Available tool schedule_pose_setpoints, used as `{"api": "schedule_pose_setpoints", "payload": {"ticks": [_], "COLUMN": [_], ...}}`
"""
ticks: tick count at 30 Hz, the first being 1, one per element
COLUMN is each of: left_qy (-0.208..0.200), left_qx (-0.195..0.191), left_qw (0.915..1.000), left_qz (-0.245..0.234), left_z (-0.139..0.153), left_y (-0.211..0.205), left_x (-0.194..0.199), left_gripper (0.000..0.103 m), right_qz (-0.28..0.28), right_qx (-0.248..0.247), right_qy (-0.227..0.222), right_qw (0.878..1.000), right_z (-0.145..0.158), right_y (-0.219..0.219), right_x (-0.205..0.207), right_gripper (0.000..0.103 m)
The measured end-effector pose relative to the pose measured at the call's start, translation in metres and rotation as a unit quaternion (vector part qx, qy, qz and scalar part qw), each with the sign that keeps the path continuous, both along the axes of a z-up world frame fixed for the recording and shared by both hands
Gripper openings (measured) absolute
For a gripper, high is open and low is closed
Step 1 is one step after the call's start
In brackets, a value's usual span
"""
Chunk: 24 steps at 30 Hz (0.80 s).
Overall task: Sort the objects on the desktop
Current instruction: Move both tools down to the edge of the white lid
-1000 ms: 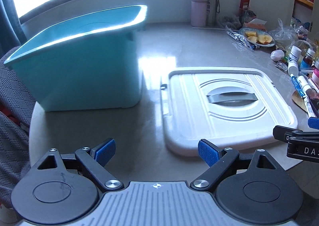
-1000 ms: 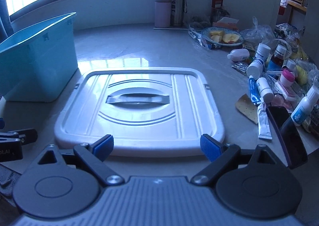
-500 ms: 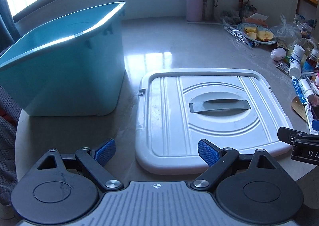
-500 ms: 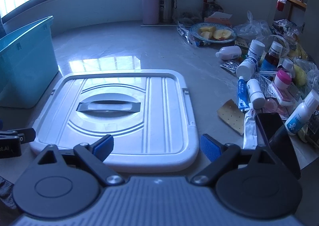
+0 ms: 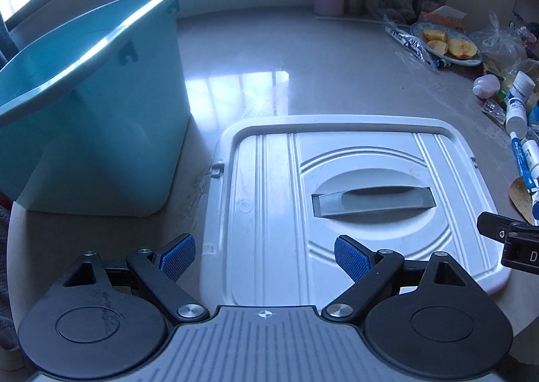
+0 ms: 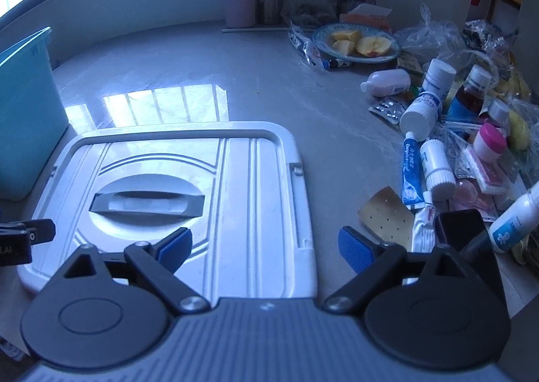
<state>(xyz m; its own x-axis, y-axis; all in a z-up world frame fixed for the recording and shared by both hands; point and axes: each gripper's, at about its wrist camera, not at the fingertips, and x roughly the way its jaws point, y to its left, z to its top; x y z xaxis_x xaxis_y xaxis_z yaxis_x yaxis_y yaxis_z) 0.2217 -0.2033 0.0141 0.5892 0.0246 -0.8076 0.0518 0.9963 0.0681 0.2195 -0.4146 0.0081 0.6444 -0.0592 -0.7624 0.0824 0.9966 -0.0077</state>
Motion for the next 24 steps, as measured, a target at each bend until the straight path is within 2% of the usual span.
{"api": "schedule_pose_setpoints", "payload": {"ticks": [9, 19, 22, 24], "left_qy": [0.054, 0.119, 0.126, 0.134], "left_qx": [0.017, 0.016, 0.010, 0.006], "left_qw": [0.9983, 0.9926, 0.9918, 0.9904], "left_qz": [0.013, 0.019, 0.023, 0.030], "left_z": [-0.012, -0.037, -0.040, -0.042], "left_y": [-0.009, -0.011, -0.007, -0.003], "left_x": [0.052, 0.096, 0.105, 0.111], "left_gripper": [0.091, 0.091, 0.093, 0.100], "right_qz": [0.012, 0.019, 0.021, 0.018], "right_qx": [0.007, 0.016, 0.026, 0.028], "right_qy": [0.057, 0.129, 0.147, 0.161], "right_qw": [0.998, 0.991, 0.989, 0.986], "right_z": [-0.010, -0.030, -0.033, -0.033], "right_y": [-0.010, -0.016, -0.015, -0.015], "right_x": [0.049, 0.093, 0.102, 0.107], "right_gripper": [0.094, 0.094, 0.094, 0.095]}}
